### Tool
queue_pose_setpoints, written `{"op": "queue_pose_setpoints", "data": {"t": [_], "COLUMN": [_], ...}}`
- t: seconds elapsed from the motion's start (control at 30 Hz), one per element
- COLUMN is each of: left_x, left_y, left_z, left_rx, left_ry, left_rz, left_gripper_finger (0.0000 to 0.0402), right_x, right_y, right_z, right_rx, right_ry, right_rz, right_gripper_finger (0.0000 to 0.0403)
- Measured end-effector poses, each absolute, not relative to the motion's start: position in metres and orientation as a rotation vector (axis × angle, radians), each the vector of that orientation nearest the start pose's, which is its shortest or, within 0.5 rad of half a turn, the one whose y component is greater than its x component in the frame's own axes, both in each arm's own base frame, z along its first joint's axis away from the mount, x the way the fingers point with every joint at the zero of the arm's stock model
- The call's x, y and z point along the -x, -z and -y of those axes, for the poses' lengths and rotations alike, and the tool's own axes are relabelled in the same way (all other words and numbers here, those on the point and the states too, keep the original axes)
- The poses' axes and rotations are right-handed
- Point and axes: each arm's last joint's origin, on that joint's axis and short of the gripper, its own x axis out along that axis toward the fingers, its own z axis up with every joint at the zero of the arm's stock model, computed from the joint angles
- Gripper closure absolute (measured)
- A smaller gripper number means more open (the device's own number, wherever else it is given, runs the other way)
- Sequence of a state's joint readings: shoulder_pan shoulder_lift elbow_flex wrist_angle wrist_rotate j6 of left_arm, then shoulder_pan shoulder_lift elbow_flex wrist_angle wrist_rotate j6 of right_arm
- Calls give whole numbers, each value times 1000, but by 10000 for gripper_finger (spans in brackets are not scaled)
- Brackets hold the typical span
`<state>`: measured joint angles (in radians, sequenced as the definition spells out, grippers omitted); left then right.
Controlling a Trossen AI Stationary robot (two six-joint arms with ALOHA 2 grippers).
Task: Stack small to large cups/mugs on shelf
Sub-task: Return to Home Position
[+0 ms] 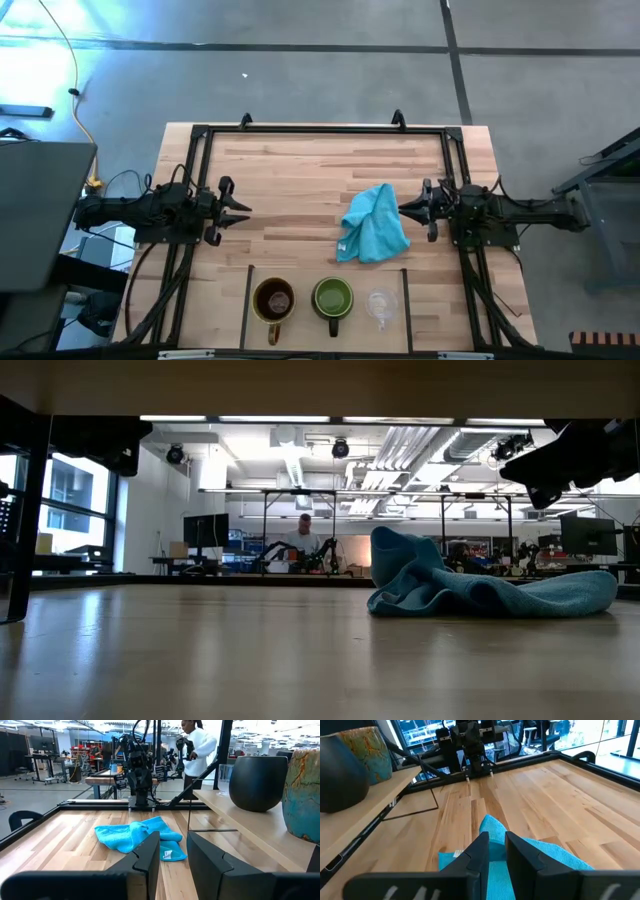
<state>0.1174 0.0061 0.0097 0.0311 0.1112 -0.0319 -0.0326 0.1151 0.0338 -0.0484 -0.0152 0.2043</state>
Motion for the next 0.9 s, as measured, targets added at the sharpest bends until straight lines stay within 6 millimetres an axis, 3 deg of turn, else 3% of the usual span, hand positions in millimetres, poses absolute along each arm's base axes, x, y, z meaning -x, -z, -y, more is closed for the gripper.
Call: {"op": "queue_pose_setpoints", "data": {"t": [0.9], "left_x": [-97], "left_y": [-169], "left_z": [-8], "left_rx": [28], "left_ry": [-6], "left_rz": [34], "left_gripper_finger": [316], "right_x": [-107], "right_y": [-154], "right_z": [2], "right_rx": [6], "right_ry": [-7], "right_rz": [-217], "right_gripper_finger": [350]}}
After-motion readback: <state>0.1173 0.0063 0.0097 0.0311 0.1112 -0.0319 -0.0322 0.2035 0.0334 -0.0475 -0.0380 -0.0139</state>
